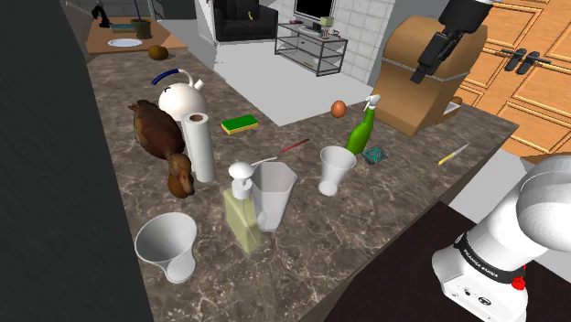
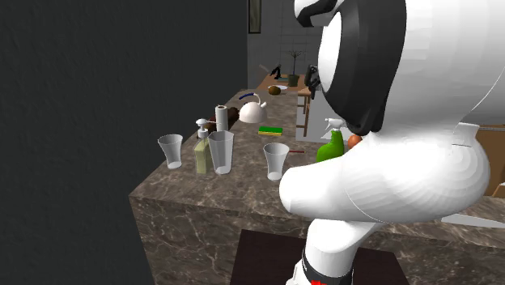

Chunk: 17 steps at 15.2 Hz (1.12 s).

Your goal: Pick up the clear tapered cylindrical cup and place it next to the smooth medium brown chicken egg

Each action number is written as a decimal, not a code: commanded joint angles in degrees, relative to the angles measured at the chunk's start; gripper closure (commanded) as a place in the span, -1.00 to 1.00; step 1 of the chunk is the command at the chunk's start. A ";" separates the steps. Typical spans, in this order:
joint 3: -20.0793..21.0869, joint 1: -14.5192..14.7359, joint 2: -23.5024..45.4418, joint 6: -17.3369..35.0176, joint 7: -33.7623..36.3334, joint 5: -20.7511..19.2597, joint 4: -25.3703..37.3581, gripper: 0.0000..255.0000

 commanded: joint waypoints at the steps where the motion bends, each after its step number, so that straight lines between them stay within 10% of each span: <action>1: 0.00 0.00 0.00 0.00 0.00 0.00 0.00 -1.00; 17: 16.08 5.44 16.25 14.39 20.72 11.27 -2.07 -1.00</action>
